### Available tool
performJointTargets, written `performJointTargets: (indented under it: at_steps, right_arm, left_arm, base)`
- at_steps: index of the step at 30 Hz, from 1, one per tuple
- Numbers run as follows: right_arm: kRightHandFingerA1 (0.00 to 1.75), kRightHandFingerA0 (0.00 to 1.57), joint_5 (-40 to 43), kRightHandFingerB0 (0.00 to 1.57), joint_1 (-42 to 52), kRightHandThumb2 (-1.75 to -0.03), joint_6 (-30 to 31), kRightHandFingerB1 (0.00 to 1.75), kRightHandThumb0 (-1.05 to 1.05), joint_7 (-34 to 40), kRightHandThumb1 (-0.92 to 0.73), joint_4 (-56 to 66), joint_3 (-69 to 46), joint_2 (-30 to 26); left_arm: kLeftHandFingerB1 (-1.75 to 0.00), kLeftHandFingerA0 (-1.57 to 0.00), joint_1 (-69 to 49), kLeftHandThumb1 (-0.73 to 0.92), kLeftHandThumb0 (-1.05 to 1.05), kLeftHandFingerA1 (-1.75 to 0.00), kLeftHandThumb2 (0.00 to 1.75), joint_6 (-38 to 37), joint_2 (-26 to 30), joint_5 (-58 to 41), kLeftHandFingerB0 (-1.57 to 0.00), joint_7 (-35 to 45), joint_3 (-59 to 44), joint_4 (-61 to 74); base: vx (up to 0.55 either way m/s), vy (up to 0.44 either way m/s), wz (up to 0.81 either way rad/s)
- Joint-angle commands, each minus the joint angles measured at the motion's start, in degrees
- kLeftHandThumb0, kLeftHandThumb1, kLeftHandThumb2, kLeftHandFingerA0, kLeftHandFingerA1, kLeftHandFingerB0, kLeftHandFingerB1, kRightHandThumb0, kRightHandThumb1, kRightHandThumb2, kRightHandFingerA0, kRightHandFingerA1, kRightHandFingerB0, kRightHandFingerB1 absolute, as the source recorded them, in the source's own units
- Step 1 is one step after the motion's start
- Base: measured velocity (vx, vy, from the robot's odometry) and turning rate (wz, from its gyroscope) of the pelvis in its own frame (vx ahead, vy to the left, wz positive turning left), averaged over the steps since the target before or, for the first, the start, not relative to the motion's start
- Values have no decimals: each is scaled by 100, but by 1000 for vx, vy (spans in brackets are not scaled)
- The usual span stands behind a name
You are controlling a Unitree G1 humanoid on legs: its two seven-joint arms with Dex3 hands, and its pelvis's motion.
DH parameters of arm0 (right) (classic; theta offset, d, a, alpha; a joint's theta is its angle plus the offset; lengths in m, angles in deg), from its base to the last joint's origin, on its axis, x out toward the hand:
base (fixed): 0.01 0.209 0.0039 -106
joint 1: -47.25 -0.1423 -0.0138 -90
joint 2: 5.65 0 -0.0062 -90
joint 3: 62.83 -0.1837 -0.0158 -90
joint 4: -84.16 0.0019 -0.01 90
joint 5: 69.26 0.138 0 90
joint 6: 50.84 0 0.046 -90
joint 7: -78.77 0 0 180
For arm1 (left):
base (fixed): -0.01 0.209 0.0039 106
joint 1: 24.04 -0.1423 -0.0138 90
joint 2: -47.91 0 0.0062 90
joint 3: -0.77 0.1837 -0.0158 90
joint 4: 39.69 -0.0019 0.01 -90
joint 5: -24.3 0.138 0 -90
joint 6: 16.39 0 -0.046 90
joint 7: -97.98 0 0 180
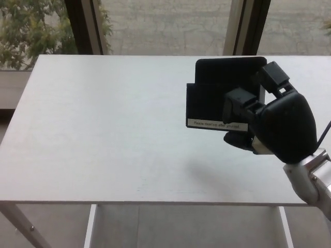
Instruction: The robot uses its right hand to pick up the grey duster kept on the edge of the round table outside, turn around and walk towards the square table and place the duster in a container kept on the middle of the desk
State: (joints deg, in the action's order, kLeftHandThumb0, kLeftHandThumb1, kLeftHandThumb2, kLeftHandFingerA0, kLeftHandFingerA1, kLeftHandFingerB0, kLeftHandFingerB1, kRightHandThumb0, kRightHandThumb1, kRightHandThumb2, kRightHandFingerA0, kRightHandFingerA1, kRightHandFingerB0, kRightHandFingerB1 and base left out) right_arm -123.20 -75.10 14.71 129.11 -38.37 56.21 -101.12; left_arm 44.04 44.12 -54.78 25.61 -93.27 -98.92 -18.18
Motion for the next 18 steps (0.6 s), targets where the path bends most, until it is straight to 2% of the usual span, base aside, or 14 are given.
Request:
performJointTargets:
  at_steps: [1, 6, 7, 9, 10, 18]
  right_arm:
    - [170, 83, -417, 66, -301, -82, -159, 168, -13, 832, -52, 150, 1, -138]
    - [175, 81, -447, 63, -439, -82, -239, 173, -11, 901, -49, 274, -24, -145]
    - [173, 78, -518, 62, -514, -89, -177, 161, -8, 872, -45, 376, -32, -184]
    - [173, 78, -557, 62, -546, -89, -154, 161, -8, 866, -45, 416, -39, -200]
    - [166, 84, -552, 68, -570, -94, -132, 156, -9, 820, -41, 502, -70, -209]
    - [166, 84, -571, 68, -583, -94, -100, 156, -9, 723, -41, 667, -151, -216]
  left_arm:
    - [-84, -97, -45, 64, 6, -102, 92, -379, 76, -22, -90, 6, -45, -56]
    - [-84, -98, -38, 63, 7, -100, 93, -308, 82, 102, -89, -156, 33, -65]
    - [-86, -97, -121, 60, 8, -104, 101, -403, 56, 78, -88, -82, 33, 3]
    - [-86, -97, -160, 60, 8, -104, 101, -441, 44, 69, -88, -52, 35, 39]
    - [-86, -96, -140, 63, 5, -105, 94, -399, 44, 23, -89, 9, 5, 37]
    - [-86, -96, -115, 63, 5, -105, 94, -332, 40, -35, -89, 116, -61, 44]
  base:
    - [0, 0, 0]
    - [0, 0, 0]
    - [0, 0, 0]
    - [0, 0, 0]
    - [0, 0, 0]
    - [0, 0, 0]
